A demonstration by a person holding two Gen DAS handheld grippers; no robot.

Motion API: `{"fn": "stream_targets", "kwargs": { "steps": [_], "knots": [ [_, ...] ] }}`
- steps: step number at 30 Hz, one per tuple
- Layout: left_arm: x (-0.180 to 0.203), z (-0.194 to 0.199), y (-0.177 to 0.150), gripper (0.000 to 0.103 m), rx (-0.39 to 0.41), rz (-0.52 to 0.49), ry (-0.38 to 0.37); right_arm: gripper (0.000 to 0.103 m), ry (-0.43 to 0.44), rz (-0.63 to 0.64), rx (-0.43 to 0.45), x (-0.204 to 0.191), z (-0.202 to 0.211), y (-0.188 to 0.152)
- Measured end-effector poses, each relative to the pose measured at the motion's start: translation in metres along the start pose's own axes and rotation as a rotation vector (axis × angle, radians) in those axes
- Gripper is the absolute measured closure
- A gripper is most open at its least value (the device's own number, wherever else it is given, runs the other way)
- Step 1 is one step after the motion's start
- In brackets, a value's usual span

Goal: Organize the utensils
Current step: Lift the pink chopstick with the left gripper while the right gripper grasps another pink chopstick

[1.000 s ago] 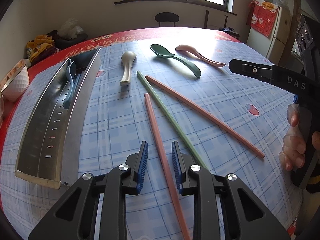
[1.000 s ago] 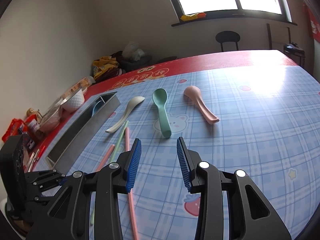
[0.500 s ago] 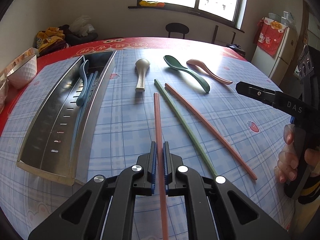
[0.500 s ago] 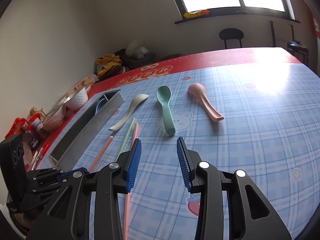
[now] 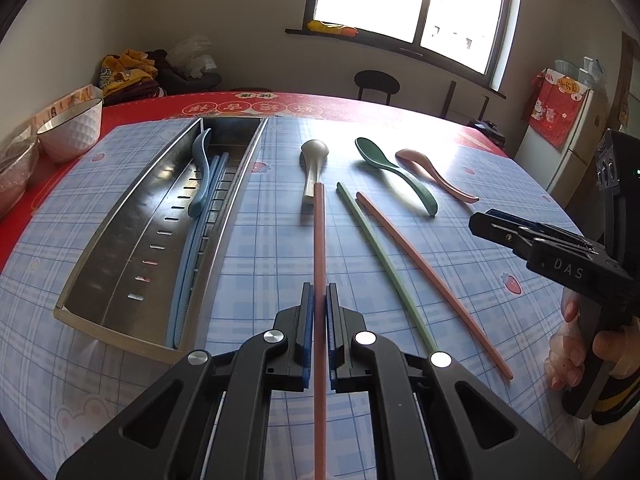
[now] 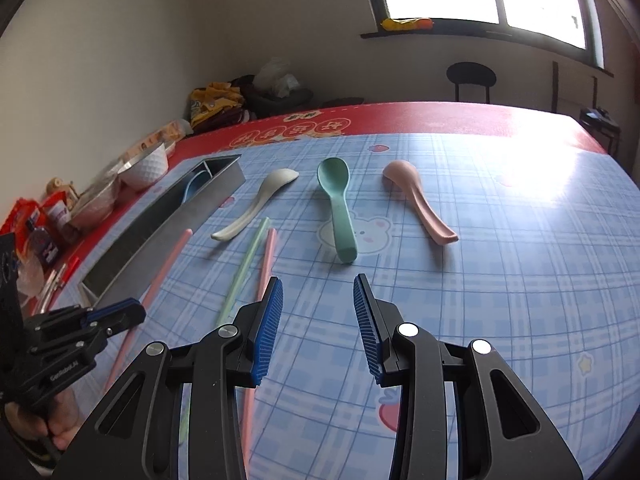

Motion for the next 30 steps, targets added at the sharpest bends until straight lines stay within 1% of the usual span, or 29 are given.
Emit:
{"fn": "stream_targets", "kwargs": {
  "steps": [2,5,7,11,14,17,23,25,26,30],
  "knots": [
    [0.0,0.001,0.0,0.097,0.005,0.001,-0.004,0.066,-0.052,0.071,-0.044,-0.012,-0.008,-0.002],
    [0.0,0.003,0.0,0.097,0.013,0.006,-0.017,0.066,-0.074,0.139,-0.095,-0.026,-0.019,-0.003],
    [-0.001,0.005,0.0,0.097,0.019,0.01,-0.027,0.066,-0.097,0.162,-0.117,-0.029,-0.023,-0.004],
    [-0.001,0.007,0.0,0.097,0.031,0.017,-0.042,0.066,-0.098,0.16,-0.146,-0.03,-0.028,-0.002],
    [-0.001,0.009,0.001,0.097,0.038,0.02,-0.049,0.066,-0.059,0.143,-0.16,-0.036,-0.03,-0.002],
    [-0.001,0.01,0.001,0.097,0.043,0.022,-0.053,0.067,-0.069,0.155,-0.178,-0.041,-0.036,-0.004],
    [-0.001,0.012,0.002,0.097,0.05,0.029,-0.063,0.068,-0.061,0.151,-0.22,-0.048,-0.049,-0.009],
    [0.0,0.012,0.002,0.097,0.051,0.028,-0.063,0.075,-0.059,0.159,-0.221,-0.05,-0.05,-0.009],
    [0.0,0.012,0.002,0.097,0.052,0.027,-0.064,0.077,-0.052,0.157,-0.219,-0.05,-0.05,-0.009],
    [0.0,0.013,0.001,0.097,0.055,0.027,-0.065,0.09,-0.038,0.134,-0.208,-0.047,-0.049,-0.009]
  ]
}}
Point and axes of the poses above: each gripper's, at about its wrist camera, not at the fingertips, and z roughly against the way its jaws point, x to its right, y to its top, the point moved 10 cm from there along -z, roughly the way its jaws point, and after that the axes turned 12 degrees about -x, right-handed, at the moved point
